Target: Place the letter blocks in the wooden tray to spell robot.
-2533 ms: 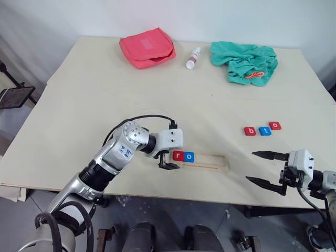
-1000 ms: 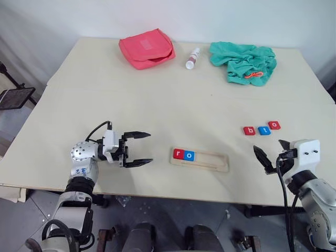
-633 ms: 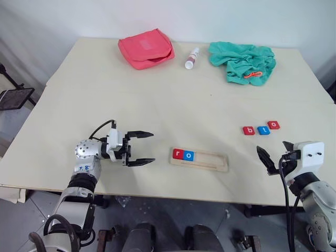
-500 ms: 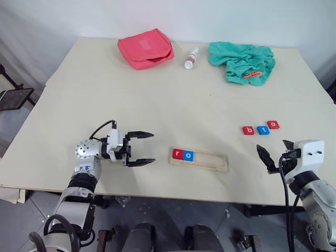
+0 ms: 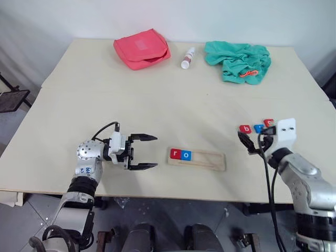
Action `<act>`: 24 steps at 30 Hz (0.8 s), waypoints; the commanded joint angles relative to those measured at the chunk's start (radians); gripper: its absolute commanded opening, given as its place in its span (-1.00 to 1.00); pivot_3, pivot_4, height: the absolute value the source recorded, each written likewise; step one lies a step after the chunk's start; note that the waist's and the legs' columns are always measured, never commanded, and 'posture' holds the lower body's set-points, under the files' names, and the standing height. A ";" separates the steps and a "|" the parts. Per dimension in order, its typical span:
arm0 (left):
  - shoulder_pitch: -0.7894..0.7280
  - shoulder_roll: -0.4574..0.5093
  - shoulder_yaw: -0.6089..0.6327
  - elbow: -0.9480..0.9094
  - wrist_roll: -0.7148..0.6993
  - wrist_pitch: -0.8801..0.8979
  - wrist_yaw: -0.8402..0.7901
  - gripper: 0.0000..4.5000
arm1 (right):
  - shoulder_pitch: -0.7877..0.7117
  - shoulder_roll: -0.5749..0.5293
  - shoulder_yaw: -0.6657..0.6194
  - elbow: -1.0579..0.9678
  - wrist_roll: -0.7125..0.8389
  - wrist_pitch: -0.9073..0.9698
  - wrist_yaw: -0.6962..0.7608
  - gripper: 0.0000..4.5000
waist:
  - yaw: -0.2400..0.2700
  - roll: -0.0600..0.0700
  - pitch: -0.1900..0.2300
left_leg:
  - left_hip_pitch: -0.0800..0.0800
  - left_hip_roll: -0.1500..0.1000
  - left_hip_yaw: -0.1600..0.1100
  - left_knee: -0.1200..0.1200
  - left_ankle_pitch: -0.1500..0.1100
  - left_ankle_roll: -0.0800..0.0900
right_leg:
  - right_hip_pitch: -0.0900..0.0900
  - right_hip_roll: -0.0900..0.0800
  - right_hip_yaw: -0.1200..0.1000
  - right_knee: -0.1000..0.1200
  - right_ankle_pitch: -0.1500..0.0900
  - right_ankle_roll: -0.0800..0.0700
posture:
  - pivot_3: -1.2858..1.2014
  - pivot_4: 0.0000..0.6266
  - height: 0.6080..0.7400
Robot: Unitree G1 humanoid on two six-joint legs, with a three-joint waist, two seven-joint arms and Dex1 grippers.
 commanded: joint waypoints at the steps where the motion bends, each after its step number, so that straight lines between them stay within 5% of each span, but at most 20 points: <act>1: 0.029 0.006 0.003 -0.058 0.011 0.000 -0.003 0.99 | -0.067 -0.018 0.013 0.068 -0.032 -0.020 0.009 1.00 | 0.001 0.000 0.000 | 0.000 0.000 0.000 0.000 0.000 0.000 | 0.000 0.000 0.000 0.000 0.000 0.000 | 0.03 -0.52 1.00; 11: 0.139 0.012 0.010 -0.193 0.009 0.027 0.046 0.99 | -0.183 -0.008 0.061 0.256 -0.116 -0.060 0.007 1.00 | 0.000 0.000 0.000 | -0.001 -0.001 -0.002 0.000 0.000 0.000 | 0.000 -0.001 0.001 0.000 0.000 0.000 | 0.03 -0.52 1.00; 22: 0.181 0.015 0.009 -0.253 0.011 0.051 0.085 0.99 | -0.139 0.045 0.028 0.166 -0.084 0.072 -0.054 1.00 | 0.000 0.000 0.000 | -0.001 0.000 -0.002 0.000 0.000 0.000 | 0.000 -0.001 0.001 0.000 0.000 0.000 | 0.03 -0.52 1.00; 24: 0.179 0.012 0.006 -0.248 0.014 0.048 0.088 1.00 | -0.138 0.063 0.015 0.168 -0.076 0.092 -0.068 0.83 | 0.000 0.000 0.000 | -0.001 0.000 -0.002 0.000 0.000 0.000 | 0.000 -0.001 0.001 0.000 0.000 0.000 | 0.03 -0.52 1.00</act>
